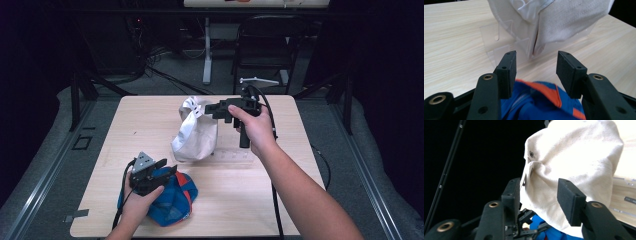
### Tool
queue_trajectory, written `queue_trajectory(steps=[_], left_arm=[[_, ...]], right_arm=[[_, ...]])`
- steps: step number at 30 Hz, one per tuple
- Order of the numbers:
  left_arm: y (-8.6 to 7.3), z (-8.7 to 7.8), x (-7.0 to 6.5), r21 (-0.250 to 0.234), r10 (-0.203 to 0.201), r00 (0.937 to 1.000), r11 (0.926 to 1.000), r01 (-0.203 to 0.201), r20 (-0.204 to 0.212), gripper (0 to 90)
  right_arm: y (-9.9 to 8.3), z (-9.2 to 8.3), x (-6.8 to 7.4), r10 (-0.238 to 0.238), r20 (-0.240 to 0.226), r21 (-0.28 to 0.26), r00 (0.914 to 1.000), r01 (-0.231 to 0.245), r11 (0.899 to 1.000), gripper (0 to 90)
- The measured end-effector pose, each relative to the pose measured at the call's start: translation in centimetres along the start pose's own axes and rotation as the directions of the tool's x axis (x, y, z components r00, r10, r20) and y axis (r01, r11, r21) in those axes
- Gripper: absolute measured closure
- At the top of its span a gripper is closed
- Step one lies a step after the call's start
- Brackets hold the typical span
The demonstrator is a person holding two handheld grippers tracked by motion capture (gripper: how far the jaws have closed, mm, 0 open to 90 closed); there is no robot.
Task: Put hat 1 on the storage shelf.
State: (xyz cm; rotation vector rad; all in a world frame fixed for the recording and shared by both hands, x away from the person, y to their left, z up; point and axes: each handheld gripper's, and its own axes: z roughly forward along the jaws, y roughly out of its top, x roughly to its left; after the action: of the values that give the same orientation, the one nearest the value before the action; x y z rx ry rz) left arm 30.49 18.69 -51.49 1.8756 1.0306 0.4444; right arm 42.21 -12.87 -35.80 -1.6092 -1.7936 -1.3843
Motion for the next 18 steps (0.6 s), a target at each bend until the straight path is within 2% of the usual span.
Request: queue_trajectory(steps=[1,3,4,7,8,10,11,12,13,15,16,17,18], left_arm=[[-0.2,-0.5,0.3,0.005,0.000,1.0000,1.0000,0.000,-0.002,49.5],[-0.5,-1.1,0.7,0.013,-0.008,1.0000,0.9999,0.008,-0.001,47.8],[-0.5,-1.1,0.7,0.013,-0.008,1.0000,0.9999,0.008,-0.001,46.9],[-1.1,-1.9,1.3,0.022,-0.010,0.9999,0.9997,0.010,-0.006,45.5],[-1.5,-2.4,1.7,0.022,-0.016,0.9998,0.9996,0.016,-0.013,44.5],[-1.6,-2.6,2.0,0.027,-0.020,0.9997,0.9994,0.021,-0.014,44.4],[-1.9,-2.9,2.5,0.023,-0.046,0.9989,0.9987,0.046,-0.001,43.5],[-1.9,-2.9,2.5,0.023,-0.046,0.9989,0.9987,0.046,-0.001,43.2],[-2.1,-3.3,3.1,0.026,-0.069,0.9975,0.9973,0.069,0.015,43.1],[-2.3,-3.6,3.4,0.027,-0.074,0.9972,0.9969,0.074,0.011,43.1],[-2.3,-3.7,3.6,0.028,-0.077,0.9969,0.9966,0.077,0.012,44.0],[-2.5,-3.9,3.9,0.031,-0.117,0.9930,0.9927,0.116,0.014,43.9],[-2.5,-3.9,3.9,0.031,-0.117,0.9930,0.9927,0.116,0.014,43.1]], right_arm=[[-0.7,-0.5,-0.3,-0.002,-0.022,-0.025,0.9998,0.001,1.000,54.2],[-1.6,-0.8,-0.6,-0.016,-0.030,-0.037,0.9994,0.015,0.999,51.3],[-1.6,-0.8,-0.6,-0.016,-0.030,-0.037,0.9994,0.015,0.999,51.3],[-3.1,-1.4,-1.1,-0.033,-0.039,-0.038,0.9987,0.032,0.999,49.7],[-4.3,-1.8,-1.5,-0.048,-0.060,-0.045,0.9971,0.045,0.998,48.6],[-4.7,-1.9,-1.7,-0.056,-0.061,-0.033,0.9966,0.054,0.998,48.6],[-5.9,-2.0,-2.2,-0.076,-0.050,-0.021,0.9958,0.075,0.997,46.5],[-5.9,-2.0,-2.2,-0.076,-0.050,-0.021,0.9958,0.075,0.997,46.5],[-7.0,-2.0,-2.9,-0.094,-0.028,0.008,0.9951,0.095,0.995,46.7],[-7.4,-2.0,-3.2,-0.095,-0.032,0.008,0.9950,0.095,0.995,46.9],[-8.7,-2.0,-4.1,-0.117,-0.008,-0.001,0.9931,0.117,0.993,47.1],[-9.3,-1.9,-4.6,-0.120,0.004,-0.011,0.9927,0.121,0.993,46.3],[-9.8,-1.9,-4.9,-0.123,0.015,-0.016,0.9923,0.123,0.992,45.0]])
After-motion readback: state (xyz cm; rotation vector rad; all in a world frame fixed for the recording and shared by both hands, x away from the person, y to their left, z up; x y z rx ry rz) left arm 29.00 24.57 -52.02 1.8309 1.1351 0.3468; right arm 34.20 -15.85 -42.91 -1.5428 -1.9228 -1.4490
